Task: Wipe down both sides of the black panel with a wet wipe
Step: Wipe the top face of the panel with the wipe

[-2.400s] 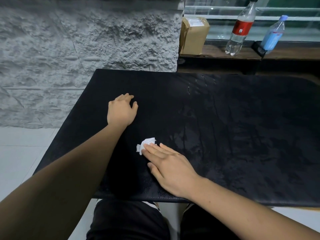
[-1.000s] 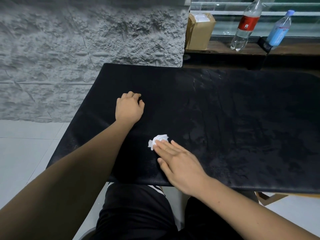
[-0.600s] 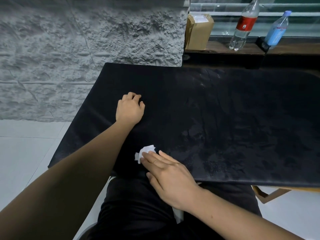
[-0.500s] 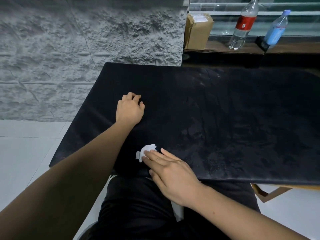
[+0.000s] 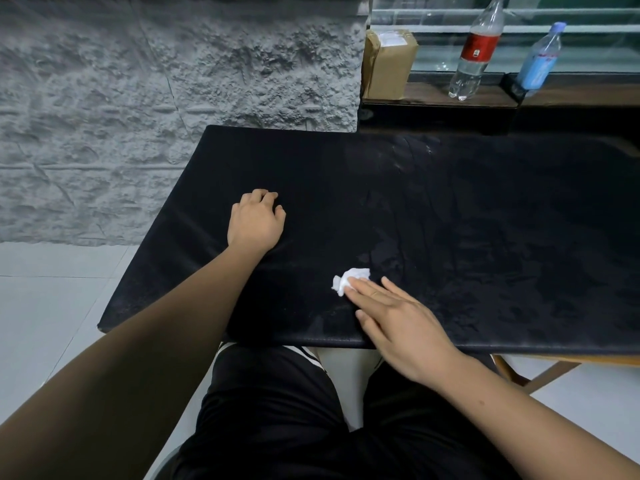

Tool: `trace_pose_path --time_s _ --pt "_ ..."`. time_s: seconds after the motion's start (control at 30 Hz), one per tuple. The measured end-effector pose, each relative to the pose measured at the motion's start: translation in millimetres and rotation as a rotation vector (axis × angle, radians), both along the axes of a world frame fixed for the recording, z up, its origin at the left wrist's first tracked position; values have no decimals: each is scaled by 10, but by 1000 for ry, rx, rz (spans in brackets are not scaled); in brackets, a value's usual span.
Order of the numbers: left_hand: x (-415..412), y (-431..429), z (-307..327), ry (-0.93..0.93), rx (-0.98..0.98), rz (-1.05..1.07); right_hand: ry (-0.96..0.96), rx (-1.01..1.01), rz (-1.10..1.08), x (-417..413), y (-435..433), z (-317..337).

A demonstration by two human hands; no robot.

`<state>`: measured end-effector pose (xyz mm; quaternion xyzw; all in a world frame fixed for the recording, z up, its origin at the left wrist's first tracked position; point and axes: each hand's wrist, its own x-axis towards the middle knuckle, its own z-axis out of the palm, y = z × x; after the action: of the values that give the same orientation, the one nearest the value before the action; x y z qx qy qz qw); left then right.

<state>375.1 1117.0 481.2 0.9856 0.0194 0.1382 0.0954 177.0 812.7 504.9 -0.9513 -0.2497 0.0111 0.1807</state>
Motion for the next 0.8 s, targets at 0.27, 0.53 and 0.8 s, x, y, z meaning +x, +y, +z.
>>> trace_pose_path --time_s 0.27,0.53,0.8 --pt "-48 -16 9 27 -10 -2 -55 9 -116 -90 -33 -54" --pt "-129 -33 11 36 -35 -3 -76 14 -23 -410 326 -63" --pt "-176 -43 10 51 -38 0 -51 10 117 -624 718 -47"
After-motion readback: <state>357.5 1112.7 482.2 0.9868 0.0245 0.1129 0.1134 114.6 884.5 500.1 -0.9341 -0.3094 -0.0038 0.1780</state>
